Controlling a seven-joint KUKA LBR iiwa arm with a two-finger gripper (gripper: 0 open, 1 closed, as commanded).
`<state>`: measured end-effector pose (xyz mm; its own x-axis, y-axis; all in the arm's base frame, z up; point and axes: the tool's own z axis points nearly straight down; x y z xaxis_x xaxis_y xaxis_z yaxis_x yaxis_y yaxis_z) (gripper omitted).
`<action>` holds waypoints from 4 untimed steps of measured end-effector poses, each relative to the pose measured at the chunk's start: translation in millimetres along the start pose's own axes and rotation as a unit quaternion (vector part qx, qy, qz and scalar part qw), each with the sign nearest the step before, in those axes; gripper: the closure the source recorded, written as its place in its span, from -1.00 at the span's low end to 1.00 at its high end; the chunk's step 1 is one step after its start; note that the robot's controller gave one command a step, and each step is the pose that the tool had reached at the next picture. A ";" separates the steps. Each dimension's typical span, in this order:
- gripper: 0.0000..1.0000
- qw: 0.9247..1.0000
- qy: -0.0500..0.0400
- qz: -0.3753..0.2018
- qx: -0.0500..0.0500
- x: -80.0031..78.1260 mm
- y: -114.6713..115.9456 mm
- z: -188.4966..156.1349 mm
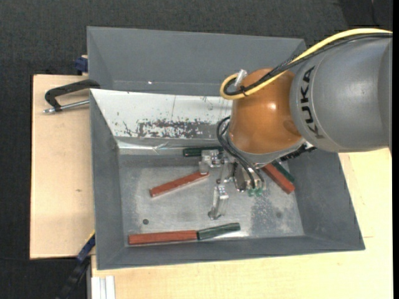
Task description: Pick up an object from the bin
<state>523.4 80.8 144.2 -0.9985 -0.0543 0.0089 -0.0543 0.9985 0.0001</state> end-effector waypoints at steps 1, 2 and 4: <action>-1.00 0.999 -0.013 -0.045 -0.001 -25.8 18.3 13.9; 1.00 1.000 -0.007 -0.006 -0.001 -50.6 -1.7 72.9; 1.00 1.000 -0.007 -0.027 -0.001 -76.5 38.4 -55.2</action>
Offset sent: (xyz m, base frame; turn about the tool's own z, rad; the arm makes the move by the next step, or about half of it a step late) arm 0.0490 0.0001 -0.0742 -0.0118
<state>598.2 123.3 198.7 -0.9940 -0.1089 -0.0057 -0.1089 0.9941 0.0016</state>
